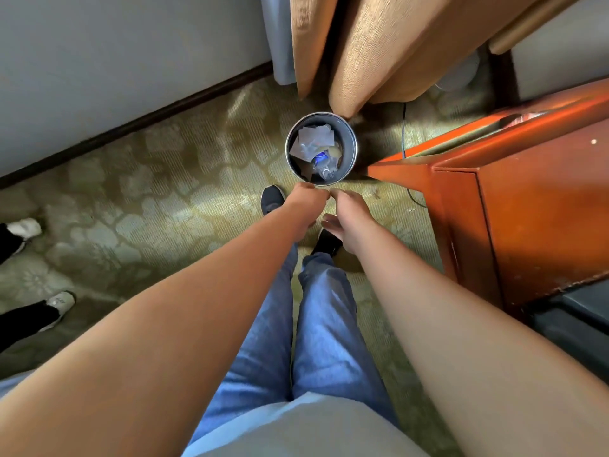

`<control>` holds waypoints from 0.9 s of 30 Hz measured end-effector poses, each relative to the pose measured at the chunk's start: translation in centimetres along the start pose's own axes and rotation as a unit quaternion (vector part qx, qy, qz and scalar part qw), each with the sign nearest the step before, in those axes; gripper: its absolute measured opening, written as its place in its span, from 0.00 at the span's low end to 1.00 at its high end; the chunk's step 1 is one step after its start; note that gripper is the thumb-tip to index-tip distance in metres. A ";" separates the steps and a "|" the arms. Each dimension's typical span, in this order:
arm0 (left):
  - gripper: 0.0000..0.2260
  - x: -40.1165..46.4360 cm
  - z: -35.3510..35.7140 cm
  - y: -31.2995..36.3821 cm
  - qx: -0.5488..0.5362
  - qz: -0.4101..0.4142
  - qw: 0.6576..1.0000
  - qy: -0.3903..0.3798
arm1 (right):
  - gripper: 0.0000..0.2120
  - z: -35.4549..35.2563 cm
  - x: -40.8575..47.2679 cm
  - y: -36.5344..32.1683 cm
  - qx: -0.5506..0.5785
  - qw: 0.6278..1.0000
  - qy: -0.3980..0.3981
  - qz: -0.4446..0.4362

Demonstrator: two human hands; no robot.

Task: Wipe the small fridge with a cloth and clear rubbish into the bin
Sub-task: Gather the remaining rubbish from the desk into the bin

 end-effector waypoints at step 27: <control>0.10 -31.3 10.5 -4.9 -0.032 0.181 0.981 -0.062 | 0.07 -17.1 -24.7 14.9 0.232 0.960 -0.040 -0.155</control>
Point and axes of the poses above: each hand's wrist, its own x-axis towards the middle knuckle, its own z-axis out of the palm, y = z × x, the point moved 8 cm from there along x, towards the middle knuckle, and after that the axes turned 6 degrees about z, right-handed, at the moved point
